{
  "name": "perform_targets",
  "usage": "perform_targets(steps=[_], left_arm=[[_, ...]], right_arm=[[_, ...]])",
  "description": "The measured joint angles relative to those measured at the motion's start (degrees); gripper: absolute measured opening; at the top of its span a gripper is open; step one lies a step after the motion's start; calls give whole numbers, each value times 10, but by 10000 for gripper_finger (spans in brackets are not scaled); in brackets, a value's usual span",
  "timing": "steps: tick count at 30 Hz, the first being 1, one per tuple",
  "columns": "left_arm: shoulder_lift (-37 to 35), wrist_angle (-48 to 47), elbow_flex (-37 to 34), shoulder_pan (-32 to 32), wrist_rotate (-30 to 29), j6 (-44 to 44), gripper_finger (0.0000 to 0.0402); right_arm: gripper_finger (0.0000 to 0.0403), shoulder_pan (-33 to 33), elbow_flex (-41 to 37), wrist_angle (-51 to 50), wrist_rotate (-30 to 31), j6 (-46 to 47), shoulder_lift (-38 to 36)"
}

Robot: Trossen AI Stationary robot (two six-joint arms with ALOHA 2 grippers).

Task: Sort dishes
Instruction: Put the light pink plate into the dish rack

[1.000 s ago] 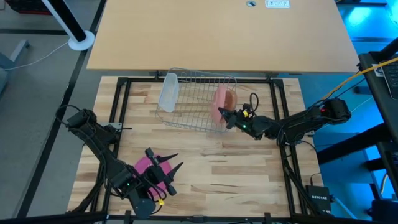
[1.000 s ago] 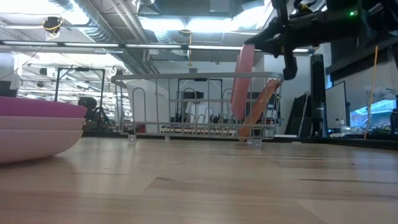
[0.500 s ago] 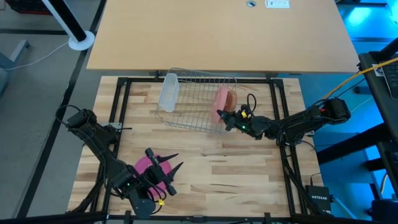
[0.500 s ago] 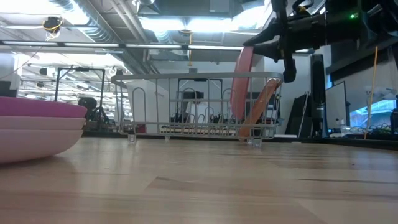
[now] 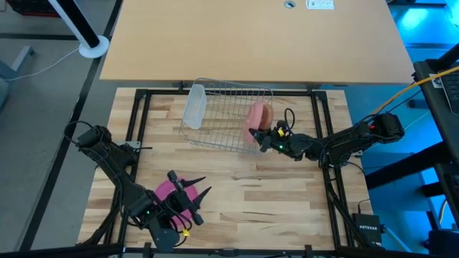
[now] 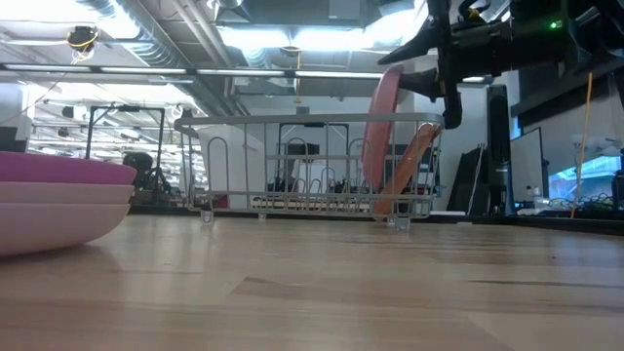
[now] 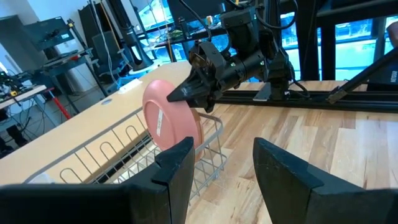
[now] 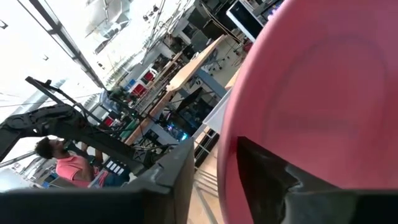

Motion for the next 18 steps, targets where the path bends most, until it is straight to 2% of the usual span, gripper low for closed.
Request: perform_targets(steps=[8, 13, 18], left_arm=[[0, 0, 0, -1, 0, -1, 155], [0, 0, 0, -1, 0, -1, 155], [0, 0, 0, -1, 0, -10, 155]], right_arm=[[127, 0, 0, 1, 71, 14, -2], [117, 0, 0, 1, 74, 24, -2], [110, 0, 0, -5, 42, 24, -2]])
